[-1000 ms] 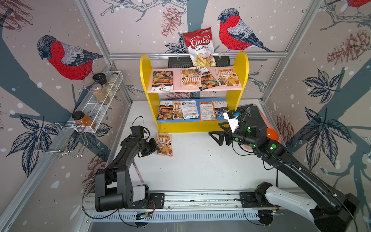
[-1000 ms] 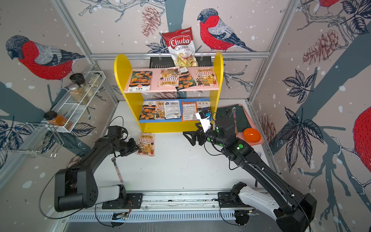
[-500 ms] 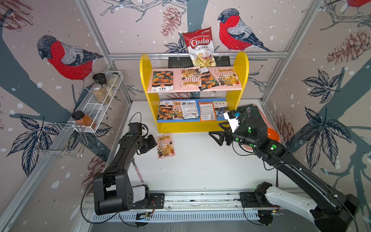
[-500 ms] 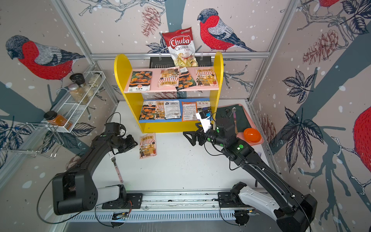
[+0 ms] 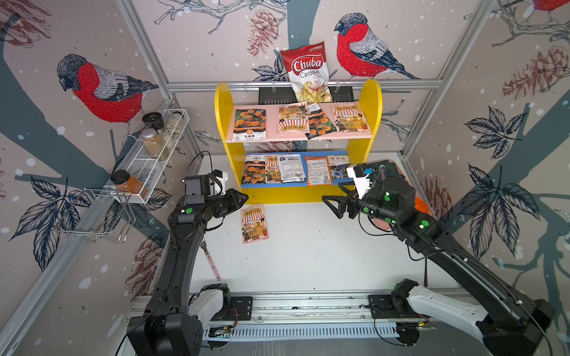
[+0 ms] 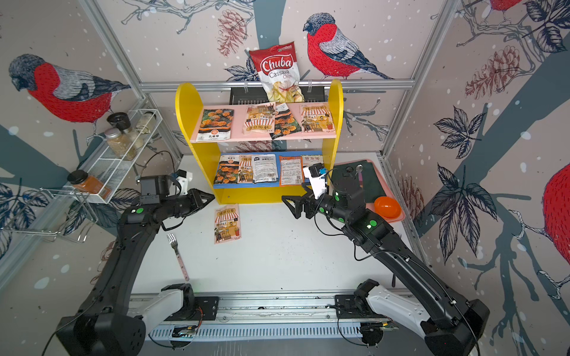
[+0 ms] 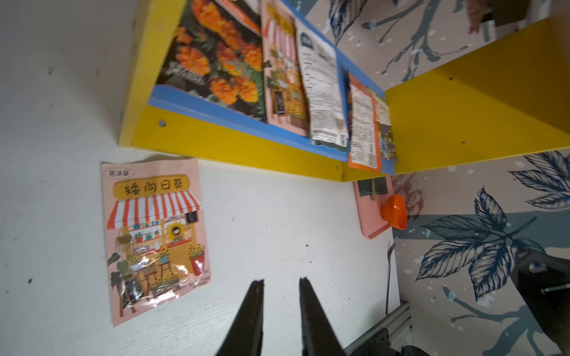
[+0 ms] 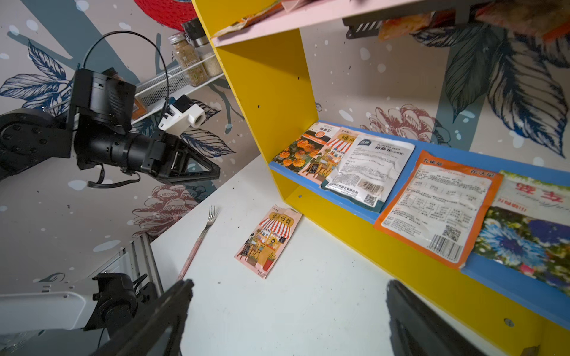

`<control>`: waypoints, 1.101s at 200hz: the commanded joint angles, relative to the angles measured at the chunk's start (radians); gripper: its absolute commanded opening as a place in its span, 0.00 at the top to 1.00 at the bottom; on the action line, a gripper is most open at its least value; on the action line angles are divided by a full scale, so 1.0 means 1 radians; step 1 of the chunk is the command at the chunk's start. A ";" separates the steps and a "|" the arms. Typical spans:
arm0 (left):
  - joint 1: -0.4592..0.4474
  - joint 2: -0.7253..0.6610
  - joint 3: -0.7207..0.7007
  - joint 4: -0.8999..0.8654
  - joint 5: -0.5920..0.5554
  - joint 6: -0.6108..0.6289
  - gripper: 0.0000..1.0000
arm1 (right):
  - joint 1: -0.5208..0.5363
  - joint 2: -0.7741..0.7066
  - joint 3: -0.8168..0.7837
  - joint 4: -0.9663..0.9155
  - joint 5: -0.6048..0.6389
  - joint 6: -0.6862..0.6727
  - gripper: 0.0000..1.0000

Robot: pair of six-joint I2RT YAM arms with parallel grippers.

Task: Take the seed bag off the shelf
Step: Place the seed packet at the center of the board.

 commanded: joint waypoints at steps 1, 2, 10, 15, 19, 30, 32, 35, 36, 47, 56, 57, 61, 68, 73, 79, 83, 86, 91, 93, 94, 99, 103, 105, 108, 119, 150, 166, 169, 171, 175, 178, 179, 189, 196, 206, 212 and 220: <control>-0.053 -0.009 0.081 0.005 0.020 -0.057 0.75 | 0.001 -0.006 0.050 0.024 0.043 -0.003 0.00; -0.056 -0.009 0.086 0.006 0.020 -0.058 0.75 | 0.000 -0.006 0.054 0.023 0.044 -0.003 0.00; -0.069 -0.005 0.119 0.014 0.026 -0.077 0.75 | 0.001 -0.003 0.079 0.016 0.055 -0.006 0.00; -0.075 -0.003 0.143 0.020 0.030 -0.087 0.75 | 0.001 0.000 0.094 0.011 0.059 -0.008 0.00; -0.079 0.001 0.161 0.022 0.031 -0.093 0.75 | 0.002 0.001 0.106 0.007 0.064 -0.010 0.00; -0.090 0.012 0.210 0.028 0.035 -0.108 0.74 | 0.001 0.003 0.135 0.002 0.074 -0.015 0.00; -0.090 0.014 0.219 0.028 0.036 -0.110 0.74 | 0.001 0.003 0.137 0.002 0.076 -0.015 0.00; -0.092 0.018 0.231 0.031 0.035 -0.113 0.74 | 0.001 0.003 0.145 0.001 0.079 -0.017 0.00; -0.093 0.019 0.236 0.032 0.035 -0.114 0.74 | 0.001 0.003 0.147 0.000 0.079 -0.018 0.00; -0.097 0.035 0.278 0.041 0.036 -0.127 0.74 | 0.001 0.009 0.173 -0.008 0.088 -0.024 0.00; -0.102 0.050 0.310 0.052 0.038 -0.138 0.73 | 0.002 0.014 0.193 -0.016 0.093 -0.028 0.00; -0.103 0.053 0.313 0.054 0.038 -0.139 0.73 | 0.002 0.015 0.196 -0.016 0.094 -0.029 0.00; -0.105 0.062 0.329 0.057 0.041 -0.143 0.73 | 0.001 0.018 0.202 -0.021 0.096 -0.029 0.00; -0.108 0.078 0.359 0.061 0.044 -0.153 0.73 | 0.001 0.026 0.219 -0.026 0.098 -0.031 0.00; -0.111 0.088 0.379 0.063 0.043 -0.160 0.72 | 0.001 0.030 0.227 -0.029 0.099 -0.032 0.00; -0.115 0.103 0.405 0.061 0.041 -0.165 0.72 | 0.001 0.035 0.235 -0.031 0.099 -0.031 0.00; -0.118 0.117 0.430 0.057 0.038 -0.169 0.72 | 0.001 0.039 0.242 -0.034 0.099 -0.032 0.00; -0.120 0.125 0.445 0.057 0.039 -0.171 0.72 | 0.002 0.041 0.246 -0.035 0.099 -0.031 0.00; -0.124 0.137 0.469 0.057 0.038 -0.177 0.72 | 0.002 0.044 0.252 -0.035 0.102 -0.031 0.00; -0.127 0.144 0.479 0.056 0.036 -0.179 0.72 | 0.002 0.046 0.253 -0.036 0.102 -0.032 0.00; -0.127 0.146 0.484 0.054 0.036 -0.180 0.72 | 0.003 0.046 0.254 -0.036 0.102 -0.032 0.00; -0.133 0.162 0.512 0.046 0.026 -0.184 0.72 | 0.003 0.048 0.256 -0.035 0.104 -0.033 0.00; -0.140 0.176 0.533 0.039 0.017 -0.184 0.72 | 0.003 0.049 0.260 -0.035 0.107 -0.031 0.00; -0.143 0.182 0.547 0.037 0.013 -0.183 0.72 | 0.003 0.052 0.261 -0.035 0.108 -0.032 0.00; -0.150 0.189 0.564 0.031 0.008 -0.183 0.72 | 0.003 0.053 0.263 -0.036 0.110 -0.033 0.00; -0.174 0.227 0.626 0.013 -0.013 -0.187 0.72 | 0.003 0.061 0.269 -0.037 0.116 -0.034 0.00; -0.257 0.347 0.822 -0.072 -0.107 -0.175 0.71 | 0.006 0.075 0.278 -0.042 0.131 -0.038 0.00; -0.281 0.421 0.931 -0.132 -0.141 -0.161 0.71 | 0.009 0.077 0.283 -0.045 0.138 -0.039 0.00; -0.285 0.438 0.953 -0.142 -0.149 -0.159 0.71 | 0.009 0.077 0.283 -0.045 0.140 -0.039 0.00; -0.286 0.447 0.963 -0.148 -0.153 -0.158 0.71 | 0.009 0.078 0.283 -0.045 0.141 -0.039 0.00; -0.290 0.464 0.989 -0.158 -0.158 -0.155 0.71 | 0.009 0.078 0.284 -0.044 0.142 -0.039 0.00; -0.294 0.476 1.004 -0.165 -0.163 -0.153 0.71 | 0.010 0.079 0.283 -0.043 0.144 -0.039 0.00; -0.295 0.481 1.010 -0.168 -0.165 -0.153 0.71 | 0.010 0.079 0.284 -0.043 0.145 -0.038 0.00; -0.302 0.523 1.064 -0.196 -0.186 -0.149 0.72 | 0.012 0.078 0.284 -0.042 0.144 -0.038 0.00; -0.307 0.552 1.105 -0.215 -0.202 -0.145 0.72 | 0.013 0.078 0.285 -0.042 0.143 -0.036 0.00; -0.318 0.593 1.164 -0.248 -0.229 -0.138 0.71 | 0.016 0.079 0.284 -0.040 0.148 -0.036 0.00; -0.322 0.620 1.203 -0.270 -0.245 -0.133 0.71 | 0.018 0.078 0.286 -0.041 0.154 -0.038 0.00; -0.327 0.658 1.259 -0.303 -0.272 -0.128 0.71 | 0.021 0.078 0.285 -0.044 0.160 -0.038 0.00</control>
